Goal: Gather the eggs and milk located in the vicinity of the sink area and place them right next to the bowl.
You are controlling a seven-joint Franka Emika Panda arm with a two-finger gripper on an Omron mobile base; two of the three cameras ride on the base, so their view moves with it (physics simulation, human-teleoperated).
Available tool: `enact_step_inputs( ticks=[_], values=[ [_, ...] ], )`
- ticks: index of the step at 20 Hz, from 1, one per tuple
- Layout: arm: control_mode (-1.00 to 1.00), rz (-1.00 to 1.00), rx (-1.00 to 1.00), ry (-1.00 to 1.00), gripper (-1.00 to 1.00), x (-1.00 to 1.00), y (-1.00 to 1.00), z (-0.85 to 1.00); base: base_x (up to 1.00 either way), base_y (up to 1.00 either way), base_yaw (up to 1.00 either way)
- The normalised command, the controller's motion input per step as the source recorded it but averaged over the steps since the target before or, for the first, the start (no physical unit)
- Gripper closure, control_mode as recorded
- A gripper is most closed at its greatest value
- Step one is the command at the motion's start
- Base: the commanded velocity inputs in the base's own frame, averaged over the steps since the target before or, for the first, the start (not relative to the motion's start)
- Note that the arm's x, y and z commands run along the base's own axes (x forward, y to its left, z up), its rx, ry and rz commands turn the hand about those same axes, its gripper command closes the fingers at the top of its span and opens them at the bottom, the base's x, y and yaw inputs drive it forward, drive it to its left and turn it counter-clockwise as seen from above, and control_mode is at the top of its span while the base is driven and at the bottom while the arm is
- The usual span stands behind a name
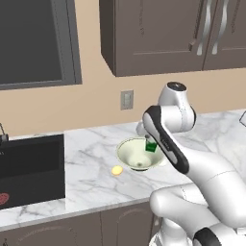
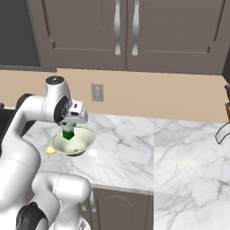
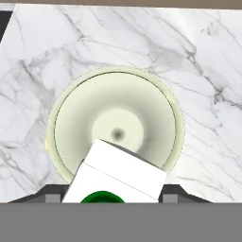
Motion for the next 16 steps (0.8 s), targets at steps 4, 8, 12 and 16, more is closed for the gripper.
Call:
enact_step_inputs(
  ticks=[4,8,12,16],
  values=[
    [-1.00,0.00,-0.02,0.00,1.00,0.00,-0.63,-0.16,0.00,0.00,0.00],
    [-1.00,0.00,0.00,0.00,1.00,-0.02,-0.52,-0.13,0.00,0.00,0.00],
    [-1.00,0.00,0.00,0.00,1.00,-0.17,-0.39,-0.07,0.00,0.00,0.00],
    [-1.00,0.00,0.00,0.00,1.00,0.31,-0.46,-0.18,0.00,0.00,0.00]
  ],
)
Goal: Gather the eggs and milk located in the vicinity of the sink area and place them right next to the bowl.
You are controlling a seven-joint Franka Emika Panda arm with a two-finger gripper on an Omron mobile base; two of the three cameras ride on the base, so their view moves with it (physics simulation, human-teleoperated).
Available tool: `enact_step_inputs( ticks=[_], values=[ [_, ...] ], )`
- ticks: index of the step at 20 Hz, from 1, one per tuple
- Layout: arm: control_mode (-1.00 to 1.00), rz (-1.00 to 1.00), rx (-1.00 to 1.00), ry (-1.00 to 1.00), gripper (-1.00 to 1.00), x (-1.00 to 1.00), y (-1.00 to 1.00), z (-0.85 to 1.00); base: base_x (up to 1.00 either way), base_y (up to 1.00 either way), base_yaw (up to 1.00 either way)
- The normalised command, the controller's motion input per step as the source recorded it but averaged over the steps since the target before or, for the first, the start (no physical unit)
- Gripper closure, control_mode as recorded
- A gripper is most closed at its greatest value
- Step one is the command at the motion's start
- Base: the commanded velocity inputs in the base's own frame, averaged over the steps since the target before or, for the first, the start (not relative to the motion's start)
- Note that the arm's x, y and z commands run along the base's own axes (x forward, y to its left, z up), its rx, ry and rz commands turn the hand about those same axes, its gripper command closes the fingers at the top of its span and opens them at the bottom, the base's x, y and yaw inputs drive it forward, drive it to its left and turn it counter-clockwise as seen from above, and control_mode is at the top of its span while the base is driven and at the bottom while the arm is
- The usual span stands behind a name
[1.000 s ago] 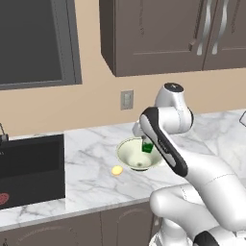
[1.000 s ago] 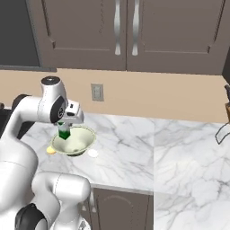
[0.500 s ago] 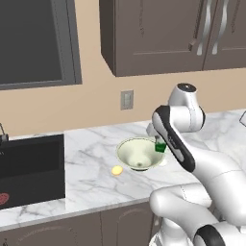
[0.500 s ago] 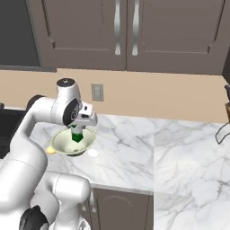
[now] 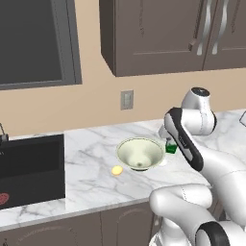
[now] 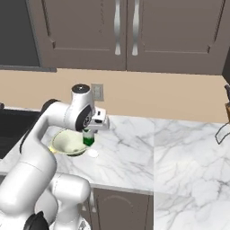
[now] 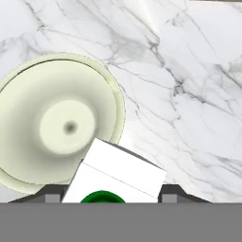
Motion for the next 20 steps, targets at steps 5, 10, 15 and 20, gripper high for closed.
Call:
enact_step_inputs(
  ticks=[5,10,15,20],
  values=[
    [-1.00,0.00,0.00,0.00,1.00,0.01,-0.25,-0.04,0.00,0.00,0.00],
    [-1.00,0.03,0.00,0.00,1.00,0.41,-0.27,0.00,0.00,0.00,0.00],
    [-1.00,0.07,0.00,-0.01,1.00,0.37,-0.16,0.00,0.00,0.00,0.00],
    [-1.00,0.27,0.00,0.00,1.00,0.11,-0.01,-0.07,0.00,0.00,0.00]
  ],
)
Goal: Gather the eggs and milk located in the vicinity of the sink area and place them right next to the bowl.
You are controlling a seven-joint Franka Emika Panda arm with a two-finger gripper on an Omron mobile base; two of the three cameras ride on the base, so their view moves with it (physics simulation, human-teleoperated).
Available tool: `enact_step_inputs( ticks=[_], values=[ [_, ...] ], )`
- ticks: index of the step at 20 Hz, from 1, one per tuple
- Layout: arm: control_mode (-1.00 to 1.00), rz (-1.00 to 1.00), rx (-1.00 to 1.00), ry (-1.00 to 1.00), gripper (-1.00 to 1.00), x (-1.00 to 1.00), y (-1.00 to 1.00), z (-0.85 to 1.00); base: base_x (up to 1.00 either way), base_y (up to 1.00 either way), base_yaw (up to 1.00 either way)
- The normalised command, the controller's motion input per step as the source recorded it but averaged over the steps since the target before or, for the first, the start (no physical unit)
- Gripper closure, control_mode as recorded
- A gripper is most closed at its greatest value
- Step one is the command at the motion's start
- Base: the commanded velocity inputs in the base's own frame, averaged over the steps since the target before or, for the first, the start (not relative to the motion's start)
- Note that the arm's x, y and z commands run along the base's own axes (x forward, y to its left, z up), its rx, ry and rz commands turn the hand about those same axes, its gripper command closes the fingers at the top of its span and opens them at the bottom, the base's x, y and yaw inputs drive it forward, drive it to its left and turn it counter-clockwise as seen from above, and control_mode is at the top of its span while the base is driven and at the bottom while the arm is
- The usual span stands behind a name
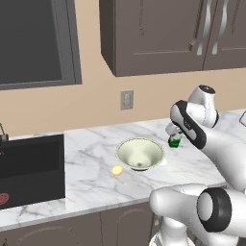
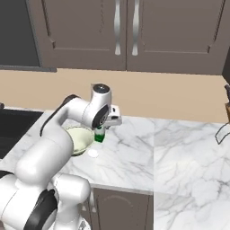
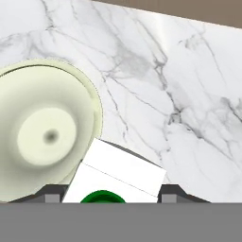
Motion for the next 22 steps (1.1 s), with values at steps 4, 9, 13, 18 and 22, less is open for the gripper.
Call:
enact_step_inputs(
  ticks=[4,9,13,18,22],
  values=[
    [-1.00,0.33,0.00,-0.01,1.00,0.00,-0.02,-0.05,0.00,0.00,0.00],
    [-1.00,0.28,0.00,-0.02,1.00,0.06,-0.02,-0.06,0.00,0.00,0.00],
    [-1.00,0.31,0.00,-0.02,1.00,0.18,-0.01,-0.09,0.00,0.00,0.00],
    [-1.00,0.30,0.00,-0.03,1.00,0.00,0.00,0.00,0.00,0.00,0.00],
    [-1.00,0.27,-0.03,0.00,1.00,0.00,0.00,0.00,0.00,0.00,0.00]
  ],
)
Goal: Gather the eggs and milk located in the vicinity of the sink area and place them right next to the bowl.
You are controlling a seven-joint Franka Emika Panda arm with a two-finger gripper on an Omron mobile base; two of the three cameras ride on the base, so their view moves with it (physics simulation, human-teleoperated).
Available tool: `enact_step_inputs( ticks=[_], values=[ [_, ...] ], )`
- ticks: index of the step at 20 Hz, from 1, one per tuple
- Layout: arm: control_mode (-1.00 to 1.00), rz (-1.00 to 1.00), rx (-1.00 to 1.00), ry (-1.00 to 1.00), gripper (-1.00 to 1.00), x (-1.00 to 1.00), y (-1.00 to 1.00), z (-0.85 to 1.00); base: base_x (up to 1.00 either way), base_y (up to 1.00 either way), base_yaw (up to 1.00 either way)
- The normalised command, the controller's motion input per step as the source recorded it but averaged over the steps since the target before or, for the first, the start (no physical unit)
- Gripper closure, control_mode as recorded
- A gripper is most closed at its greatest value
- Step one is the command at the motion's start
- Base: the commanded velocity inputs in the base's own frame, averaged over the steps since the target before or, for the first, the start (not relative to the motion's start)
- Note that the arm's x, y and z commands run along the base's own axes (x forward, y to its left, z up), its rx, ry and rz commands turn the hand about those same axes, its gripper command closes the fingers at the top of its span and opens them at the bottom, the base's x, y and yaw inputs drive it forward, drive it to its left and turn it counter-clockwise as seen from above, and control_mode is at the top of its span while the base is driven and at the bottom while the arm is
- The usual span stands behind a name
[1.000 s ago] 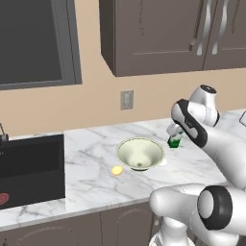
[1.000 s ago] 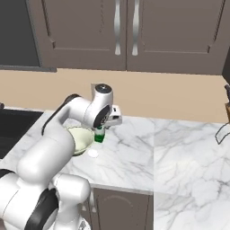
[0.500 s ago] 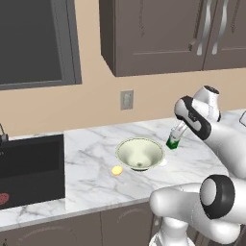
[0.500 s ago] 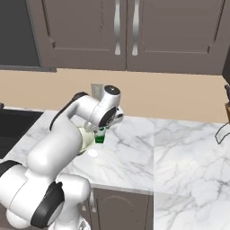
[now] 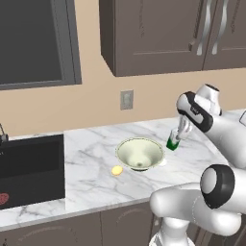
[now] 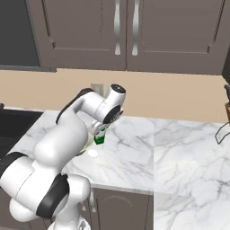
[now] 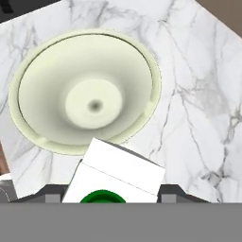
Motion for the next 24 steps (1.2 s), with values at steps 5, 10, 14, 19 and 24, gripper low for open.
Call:
enact_step_inputs(
  ticks=[5,10,14,19,24],
  values=[
    [-1.00,0.31,-0.04,-0.05,1.00,0.00,0.00,0.00,0.00,0.00,0.00],
    [-1.00,0.29,-0.01,-0.11,1.00,-0.02,0.00,0.00,0.00,0.00,0.00],
    [-1.00,0.10,-0.05,0.00,1.00,-0.01,0.00,-0.21,0.00,0.00,0.00],
    [-1.00,0.07,-0.06,0.00,1.00,0.00,0.00,-0.33,0.00,0.00,0.00],
    [-1.00,0.05,-0.03,-0.09,1.00,0.00,0.00,-0.31,0.00,0.00,0.00]
  ],
)
